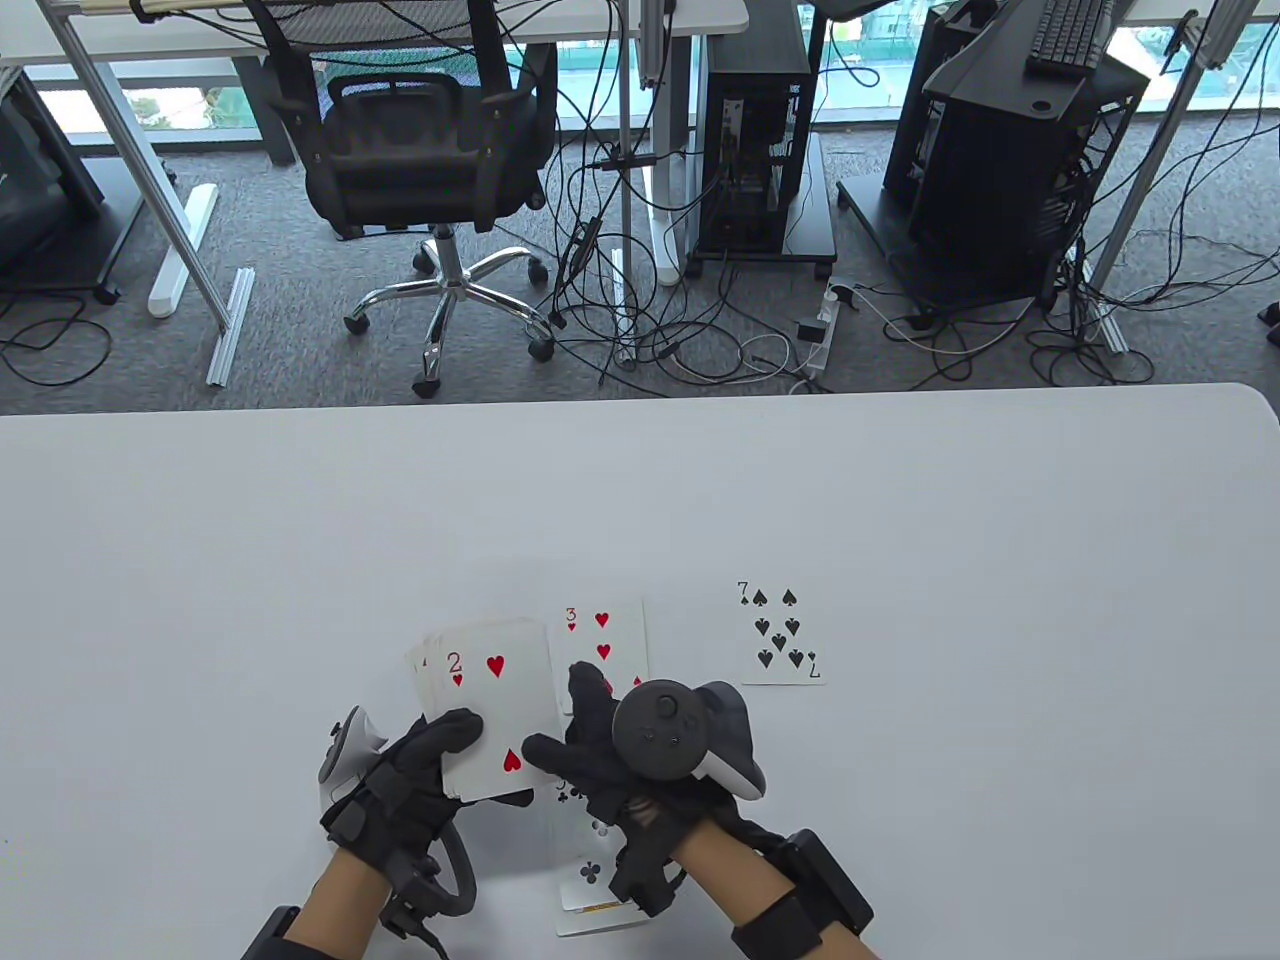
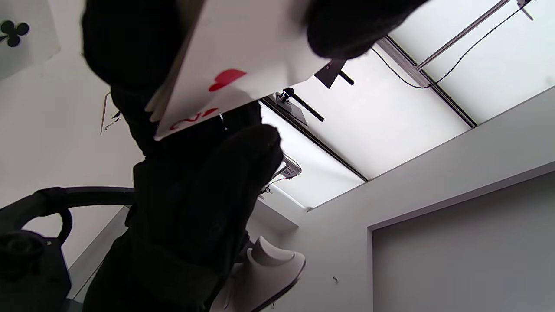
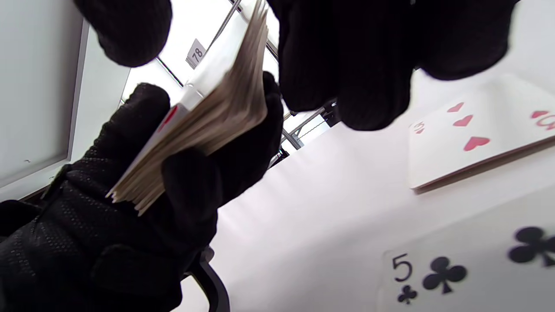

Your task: Playing card suit sorting

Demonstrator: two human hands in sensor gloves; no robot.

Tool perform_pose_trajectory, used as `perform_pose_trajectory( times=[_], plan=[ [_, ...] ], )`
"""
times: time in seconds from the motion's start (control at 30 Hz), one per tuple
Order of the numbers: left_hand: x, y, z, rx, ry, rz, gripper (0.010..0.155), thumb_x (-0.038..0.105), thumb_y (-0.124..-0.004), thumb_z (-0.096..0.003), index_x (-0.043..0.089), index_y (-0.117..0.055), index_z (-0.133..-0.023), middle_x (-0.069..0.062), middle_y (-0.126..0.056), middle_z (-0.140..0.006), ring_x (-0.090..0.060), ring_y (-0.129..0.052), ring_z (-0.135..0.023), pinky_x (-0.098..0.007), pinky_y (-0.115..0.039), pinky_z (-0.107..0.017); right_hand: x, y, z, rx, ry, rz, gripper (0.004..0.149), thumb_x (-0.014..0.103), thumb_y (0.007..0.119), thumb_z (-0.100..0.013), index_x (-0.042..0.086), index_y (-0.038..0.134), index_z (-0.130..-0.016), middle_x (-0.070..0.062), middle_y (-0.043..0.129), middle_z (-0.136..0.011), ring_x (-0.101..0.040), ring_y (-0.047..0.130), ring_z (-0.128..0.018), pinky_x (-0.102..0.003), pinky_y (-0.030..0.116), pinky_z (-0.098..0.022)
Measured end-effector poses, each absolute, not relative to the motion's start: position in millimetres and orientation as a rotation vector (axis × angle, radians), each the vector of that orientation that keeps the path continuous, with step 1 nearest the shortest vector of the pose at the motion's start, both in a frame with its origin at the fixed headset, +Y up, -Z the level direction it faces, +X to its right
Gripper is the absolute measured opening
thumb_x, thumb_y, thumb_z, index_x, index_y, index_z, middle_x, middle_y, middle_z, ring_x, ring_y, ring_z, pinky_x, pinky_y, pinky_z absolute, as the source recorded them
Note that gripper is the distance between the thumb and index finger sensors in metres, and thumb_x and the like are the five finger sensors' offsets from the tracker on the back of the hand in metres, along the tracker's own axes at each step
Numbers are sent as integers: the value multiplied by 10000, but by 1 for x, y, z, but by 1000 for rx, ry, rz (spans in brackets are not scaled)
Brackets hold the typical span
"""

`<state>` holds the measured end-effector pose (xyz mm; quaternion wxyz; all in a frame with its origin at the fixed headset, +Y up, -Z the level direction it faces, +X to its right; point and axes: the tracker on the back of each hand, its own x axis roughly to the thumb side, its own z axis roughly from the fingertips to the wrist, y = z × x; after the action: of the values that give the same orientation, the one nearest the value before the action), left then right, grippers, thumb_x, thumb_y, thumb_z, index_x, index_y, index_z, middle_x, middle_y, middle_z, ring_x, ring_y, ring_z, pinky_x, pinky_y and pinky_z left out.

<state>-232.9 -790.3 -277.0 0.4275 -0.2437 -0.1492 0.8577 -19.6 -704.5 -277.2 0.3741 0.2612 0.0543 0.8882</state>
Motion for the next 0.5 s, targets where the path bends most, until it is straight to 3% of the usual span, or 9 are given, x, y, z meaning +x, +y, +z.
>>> perform_pose_trajectory(
  times=[0.07,0.2,0.33,0.5],
  plan=[
    [-233,-790,-277,-609,-375,2144,618,402,-690,-628,223,-356,-1117,-97,-529,-1135,-448,-722,-927,-489,-832,-516,-25,-707,-277,661,83,2284,858,488,708,-524,-209,416,-931,-232,776,-682,-464,846,-567,-637,709,-467],
    [-233,-789,-278,-598,-386,2137,620,408,-691,-627,225,-357,-1117,-97,-531,-1135,-448,-723,-927,-489,-830,-517,-23,-708,-280,615,-97,2285,637,382,747,-509,-130,580,-849,-88,852,-533,-326,936,-446,-536,805,-404],
    [-231,-790,-277,-610,-401,2167,625,411,-697,-625,228,-356,-1117,-94,-531,-1136,-444,-726,-929,-485,-832,-517,-17,-712,-287,540,10,2159,489,306,735,-517,-102,683,-781,-72,897,-447,-300,963,-369,-512,829,-364],
    [-234,-789,-278,-586,-383,2132,621,399,-695,-624,228,-356,-1116,-94,-529,-1136,-444,-723,-930,-486,-830,-521,-10,-718,-300,513,69,2122,453,261,688,-535,-108,693,-797,-81,906,-467,-312,963,-395,-523,818,-387]
  ],
)
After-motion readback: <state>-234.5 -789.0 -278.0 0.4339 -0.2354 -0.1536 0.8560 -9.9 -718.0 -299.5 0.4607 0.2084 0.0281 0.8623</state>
